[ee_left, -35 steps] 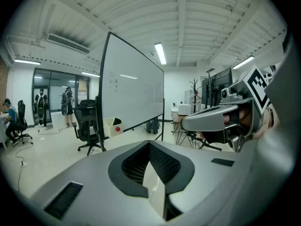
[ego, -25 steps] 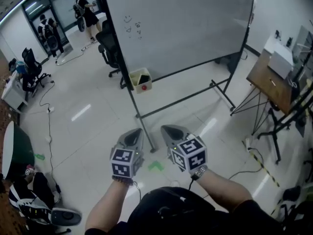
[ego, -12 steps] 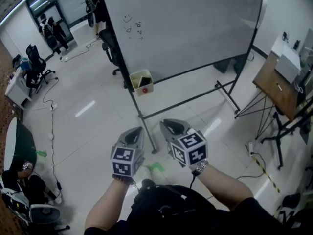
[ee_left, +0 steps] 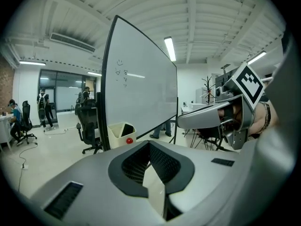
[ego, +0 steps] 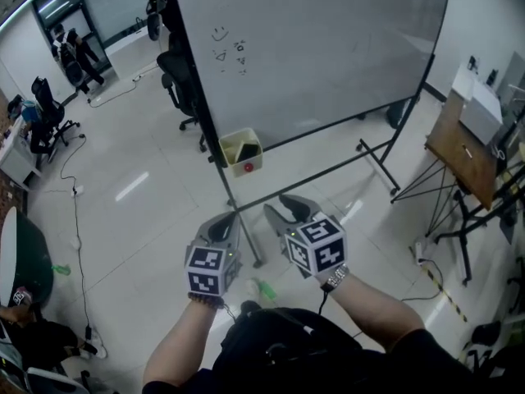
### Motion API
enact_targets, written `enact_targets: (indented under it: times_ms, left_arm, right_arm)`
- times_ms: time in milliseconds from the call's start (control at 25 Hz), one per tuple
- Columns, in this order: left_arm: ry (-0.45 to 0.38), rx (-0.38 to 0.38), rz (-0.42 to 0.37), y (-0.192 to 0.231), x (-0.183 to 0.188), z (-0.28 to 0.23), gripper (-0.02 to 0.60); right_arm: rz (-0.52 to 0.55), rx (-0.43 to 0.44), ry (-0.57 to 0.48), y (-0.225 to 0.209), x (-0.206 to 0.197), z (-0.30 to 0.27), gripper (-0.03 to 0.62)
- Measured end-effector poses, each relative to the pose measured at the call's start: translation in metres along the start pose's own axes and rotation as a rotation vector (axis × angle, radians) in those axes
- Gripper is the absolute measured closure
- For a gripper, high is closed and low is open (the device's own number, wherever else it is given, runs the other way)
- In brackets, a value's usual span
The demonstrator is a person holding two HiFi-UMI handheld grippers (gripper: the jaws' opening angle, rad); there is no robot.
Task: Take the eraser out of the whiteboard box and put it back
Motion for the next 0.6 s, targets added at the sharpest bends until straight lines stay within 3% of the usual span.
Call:
enact_targets:
  times_ms: [600]
  left_arm:
    - [-0.013,-0.135,-0.043,0.116,0.000,-0.096,0.581]
  right_arm:
    - [-0.131,-0.155,0.009,-0.031,0.041,-0.139,0.340]
Point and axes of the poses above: the fingertips, and each gripper's own axes: z backward along the fingers, y to its left, x out of its top, the point moved 9 cm from there along z, backward along the fingers, and after that the axes turned 15 degrees about -z, right-handed, at the moved point
